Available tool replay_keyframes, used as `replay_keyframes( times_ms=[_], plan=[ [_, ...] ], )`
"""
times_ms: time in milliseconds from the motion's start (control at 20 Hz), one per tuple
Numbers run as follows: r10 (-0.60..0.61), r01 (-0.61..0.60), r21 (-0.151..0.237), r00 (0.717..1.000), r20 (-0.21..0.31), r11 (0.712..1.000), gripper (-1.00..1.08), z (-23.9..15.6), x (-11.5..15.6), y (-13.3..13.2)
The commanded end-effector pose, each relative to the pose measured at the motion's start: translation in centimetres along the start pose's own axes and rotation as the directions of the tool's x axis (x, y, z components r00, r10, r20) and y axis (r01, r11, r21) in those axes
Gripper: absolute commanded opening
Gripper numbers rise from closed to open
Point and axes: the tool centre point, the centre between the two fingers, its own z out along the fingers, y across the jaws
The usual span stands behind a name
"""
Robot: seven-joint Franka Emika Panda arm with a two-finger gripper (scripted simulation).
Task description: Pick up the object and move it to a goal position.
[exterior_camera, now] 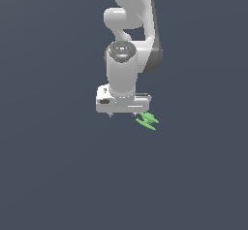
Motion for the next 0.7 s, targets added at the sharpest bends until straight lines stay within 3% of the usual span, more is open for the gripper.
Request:
replay_keyframes(
  times_ms=[0, 400, 650],
  plan=[
    [0.0, 0.0, 0.0, 1.0, 0.0, 1.0, 1.0, 0.0, 0.0, 0.0],
    [0.028, -0.028, -0.031, 1.0, 0.004, 0.999, 1.0, 0.8, -0.1, 3.3],
    [0.032, -0.032, -0.031, 0.999, 0.005, 0.999, 1.0, 0.7, -0.1, 3.4]
  ],
)
